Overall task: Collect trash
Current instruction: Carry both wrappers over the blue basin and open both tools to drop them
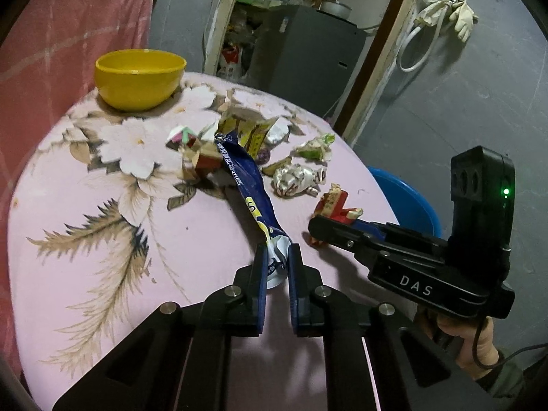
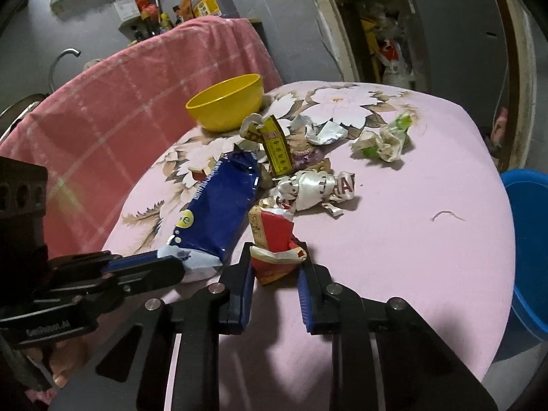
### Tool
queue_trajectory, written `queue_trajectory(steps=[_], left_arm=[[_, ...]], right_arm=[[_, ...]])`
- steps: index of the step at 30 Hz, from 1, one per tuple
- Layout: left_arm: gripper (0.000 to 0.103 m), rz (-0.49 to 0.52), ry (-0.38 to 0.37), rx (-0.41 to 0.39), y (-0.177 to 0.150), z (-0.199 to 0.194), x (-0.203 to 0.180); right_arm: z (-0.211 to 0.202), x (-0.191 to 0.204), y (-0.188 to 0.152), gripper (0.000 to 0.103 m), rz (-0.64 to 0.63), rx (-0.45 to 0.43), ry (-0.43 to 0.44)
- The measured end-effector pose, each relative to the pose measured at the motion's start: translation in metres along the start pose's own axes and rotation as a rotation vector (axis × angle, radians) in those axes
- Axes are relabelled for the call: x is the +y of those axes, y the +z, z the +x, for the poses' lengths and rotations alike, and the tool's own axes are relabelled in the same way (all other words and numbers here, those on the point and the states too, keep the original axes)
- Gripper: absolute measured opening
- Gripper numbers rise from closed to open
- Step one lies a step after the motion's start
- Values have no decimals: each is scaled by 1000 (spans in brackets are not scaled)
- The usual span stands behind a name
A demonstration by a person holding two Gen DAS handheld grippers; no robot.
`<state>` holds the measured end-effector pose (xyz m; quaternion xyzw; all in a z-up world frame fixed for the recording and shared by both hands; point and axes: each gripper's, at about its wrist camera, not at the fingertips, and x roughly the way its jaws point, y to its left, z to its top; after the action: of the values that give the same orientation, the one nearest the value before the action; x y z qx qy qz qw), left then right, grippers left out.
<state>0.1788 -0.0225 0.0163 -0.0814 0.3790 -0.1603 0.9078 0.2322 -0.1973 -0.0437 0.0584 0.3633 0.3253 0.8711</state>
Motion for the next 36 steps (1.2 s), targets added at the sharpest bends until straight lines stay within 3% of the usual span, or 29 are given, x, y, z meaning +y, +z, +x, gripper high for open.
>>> queue_trajectory(steps=[4, 7, 10, 14, 17, 22, 25, 30, 36], left_arm=[[8, 73, 35, -42, 2, -9, -17], [8, 136, 44, -77, 9, -11, -37], [8, 205, 27, -116, 21, -9, -61], [8, 287, -14, -150, 40, 3, -98], [8, 330, -56, -143, 52, 20, -127], [8, 394, -101, -106, 66, 56, -167], [8, 403, -124, -71, 76, 83, -186], [8, 394, -130, -15, 86, 123, -202], [8, 385, -110, 99, 89, 176, -209]], right_arm=[[-16, -6, -1, 20, 28, -86, 6], [-36, -13, 0, 20, 27, -190, -44], [-67, -27, 1, 20, 28, -336, -165], [-107, -58, -2, 21, 76, -510, -399], [-127, -88, -6, 21, 158, -565, -509], [-135, -135, -9, 21, 302, -558, -581], [-130, -164, -3, 21, 351, -501, -617], [-134, -209, -2, 21, 468, -446, -631], [-134, -237, -14, 21, 527, -404, -612]])
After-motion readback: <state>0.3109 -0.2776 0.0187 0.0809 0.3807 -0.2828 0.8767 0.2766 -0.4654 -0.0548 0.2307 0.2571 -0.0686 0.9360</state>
